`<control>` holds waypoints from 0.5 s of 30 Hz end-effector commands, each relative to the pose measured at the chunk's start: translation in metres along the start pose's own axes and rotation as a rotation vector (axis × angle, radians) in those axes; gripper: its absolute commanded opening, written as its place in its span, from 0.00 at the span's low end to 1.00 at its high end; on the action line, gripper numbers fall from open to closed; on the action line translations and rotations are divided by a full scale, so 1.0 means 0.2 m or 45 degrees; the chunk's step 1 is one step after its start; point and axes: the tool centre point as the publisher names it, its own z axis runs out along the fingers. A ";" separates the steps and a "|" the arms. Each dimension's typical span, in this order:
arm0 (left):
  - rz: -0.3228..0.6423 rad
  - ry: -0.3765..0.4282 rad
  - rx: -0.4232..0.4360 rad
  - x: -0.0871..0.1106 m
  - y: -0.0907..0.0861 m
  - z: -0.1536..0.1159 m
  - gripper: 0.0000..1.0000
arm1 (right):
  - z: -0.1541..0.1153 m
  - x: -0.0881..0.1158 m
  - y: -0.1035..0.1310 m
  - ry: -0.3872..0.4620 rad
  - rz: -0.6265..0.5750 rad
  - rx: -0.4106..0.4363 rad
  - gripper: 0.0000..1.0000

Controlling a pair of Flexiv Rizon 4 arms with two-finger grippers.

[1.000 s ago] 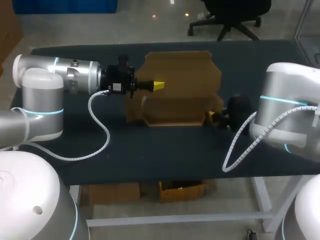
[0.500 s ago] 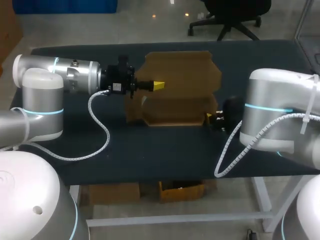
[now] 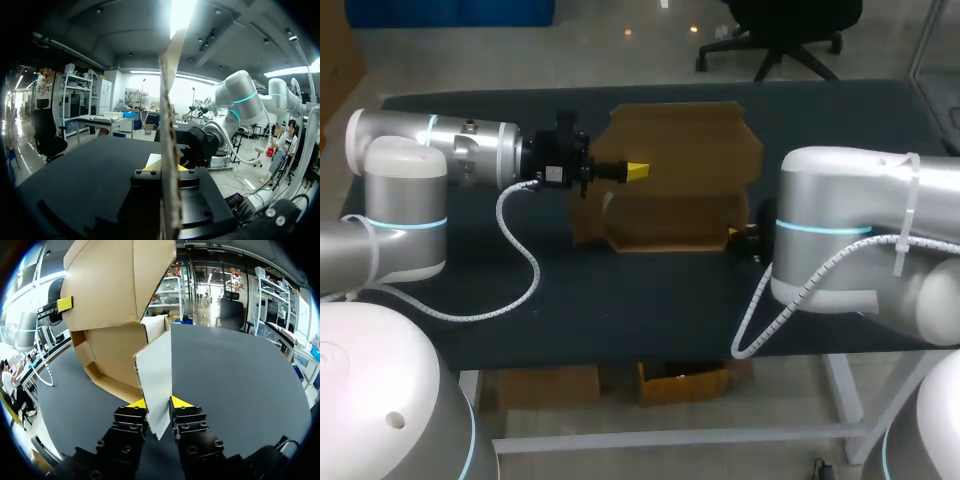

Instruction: Assemble the packaging by folding the flat box into shape, placing the metal phone stand inside, and closing the box properly

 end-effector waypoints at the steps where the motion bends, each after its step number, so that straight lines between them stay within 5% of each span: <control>1: 0.001 -0.001 0.001 0.00 0.01 0.00 0.00 | 0.02 0.04 0.00 -0.238 0.008 0.005 0.22; 15: 0.001 -0.001 0.001 0.00 0.01 0.00 0.00 | 0.04 0.10 0.01 -0.299 -0.013 0.031 0.27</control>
